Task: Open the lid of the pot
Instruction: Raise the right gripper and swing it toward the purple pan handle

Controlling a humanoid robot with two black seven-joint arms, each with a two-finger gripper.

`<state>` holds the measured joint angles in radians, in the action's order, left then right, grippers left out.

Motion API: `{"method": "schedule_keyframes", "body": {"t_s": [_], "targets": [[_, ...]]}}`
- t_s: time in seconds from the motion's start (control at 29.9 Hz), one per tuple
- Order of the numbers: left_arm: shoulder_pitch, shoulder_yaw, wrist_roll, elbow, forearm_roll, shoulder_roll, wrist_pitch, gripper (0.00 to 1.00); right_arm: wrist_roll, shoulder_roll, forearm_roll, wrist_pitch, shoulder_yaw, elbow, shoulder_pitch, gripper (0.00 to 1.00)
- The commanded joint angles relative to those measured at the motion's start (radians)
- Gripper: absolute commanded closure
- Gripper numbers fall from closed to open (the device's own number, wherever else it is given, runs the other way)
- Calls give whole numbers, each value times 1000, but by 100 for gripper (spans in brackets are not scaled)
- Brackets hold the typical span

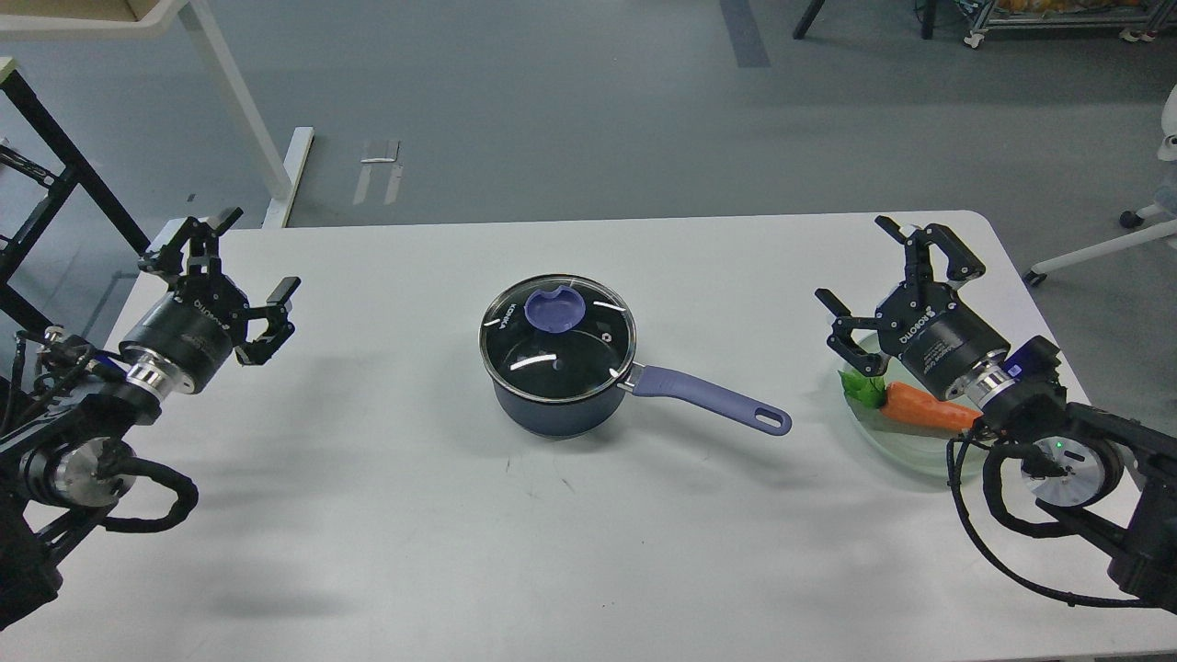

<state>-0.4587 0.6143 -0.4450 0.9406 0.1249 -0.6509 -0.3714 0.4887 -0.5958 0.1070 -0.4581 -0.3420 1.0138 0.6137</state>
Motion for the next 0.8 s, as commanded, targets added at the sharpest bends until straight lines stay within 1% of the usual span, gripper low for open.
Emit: {"method": "schedule_keyframes", "body": {"t_s": [0.0,0.07,0.1,0.13,0.17,0.27,0.33,0.37,0.5,0.6,0.67,0.77], "targets": [[2,1,0,3,1,4,2,1,0,1,-1,7,0,2,0,0],[2,-4,0,3,5,2,8,1,0,-2,-3,9,0,3,1,0],[2,-5,3,3,5,-3,8,1,0,-8,-4,9,-2,8,3,0],[2,-5,15,1,2,-6,6,1,0,-15,-10,9,-2,12,6,0],[0,-5,14,1,-1,-9,2,1,0,-22,-13,9,0,17,12,0],[-15,-15,15,-13,7,-12,11,1,0,-91,-78,15,-2,48,58,0],[-17,-15,15,-16,9,-12,12,1,0,-101,-87,16,-2,52,70,0],[-23,-10,8,-40,7,-13,-3,1,0,-178,-207,44,3,109,151,0],[-60,-15,6,-45,10,-47,-4,1,0,-251,-426,91,8,181,267,0],[-78,-15,6,-43,35,-49,-4,1,0,-260,-576,151,96,215,372,0],[-98,-15,0,-34,65,-47,-6,1,0,-260,-653,183,188,258,461,0],[-112,-13,0,-29,94,-47,-6,1,0,-260,-775,190,348,324,592,0]]}}
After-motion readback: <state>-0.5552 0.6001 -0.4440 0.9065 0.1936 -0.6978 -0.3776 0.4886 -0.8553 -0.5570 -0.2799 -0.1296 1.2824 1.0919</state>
